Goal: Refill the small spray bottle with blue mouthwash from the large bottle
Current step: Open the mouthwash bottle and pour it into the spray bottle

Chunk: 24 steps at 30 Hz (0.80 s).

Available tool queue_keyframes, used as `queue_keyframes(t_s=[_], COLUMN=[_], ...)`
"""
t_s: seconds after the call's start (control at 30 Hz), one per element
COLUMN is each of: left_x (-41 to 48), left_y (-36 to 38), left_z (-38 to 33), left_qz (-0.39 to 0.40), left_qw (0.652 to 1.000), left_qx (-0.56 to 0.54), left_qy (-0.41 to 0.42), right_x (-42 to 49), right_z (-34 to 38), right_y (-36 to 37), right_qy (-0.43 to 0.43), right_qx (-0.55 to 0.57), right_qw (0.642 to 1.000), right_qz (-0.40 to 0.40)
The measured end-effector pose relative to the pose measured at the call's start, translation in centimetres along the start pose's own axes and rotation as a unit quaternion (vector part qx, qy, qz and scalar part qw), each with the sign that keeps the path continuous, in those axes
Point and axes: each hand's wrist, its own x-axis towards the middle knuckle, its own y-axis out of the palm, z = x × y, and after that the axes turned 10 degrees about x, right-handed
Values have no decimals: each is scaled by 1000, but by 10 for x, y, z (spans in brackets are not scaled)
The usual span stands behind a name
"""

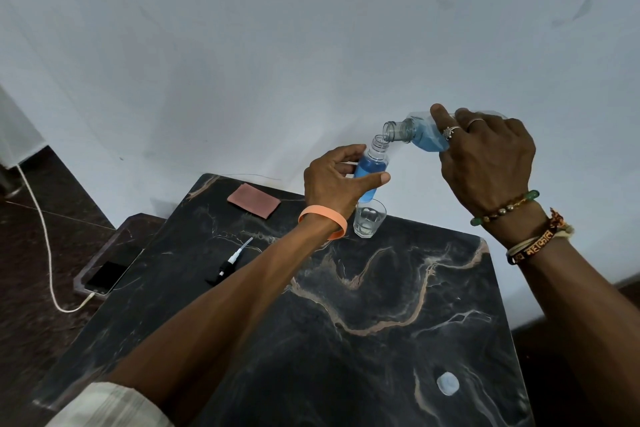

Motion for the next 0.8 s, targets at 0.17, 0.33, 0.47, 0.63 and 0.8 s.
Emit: queue_keyframes(t_s=[0.17,0.33,0.47,0.63,0.8], left_x=[0,-1,1,2,2], left_y=[0,1,2,3,3], left_z=[0,1,1,3,4], left_qz=[1,-1,-4,-5,-3], left_qw=[1000,1000,1000,1000,1000], left_qx=[-1,-1,-5,-3,0], left_qy=[-2,-3,-4,0,-1], right_x=[0,0,2,2,2], right_z=[0,1,0,-1,-1], right_y=[0,0,0,2,3], right_qy=[1,0,-1,-2,-4], right_qx=[-2,-2,1,-2,0], right_qw=[1000,1000,1000,1000,1000], right_qz=[4,5,7,2,-3])
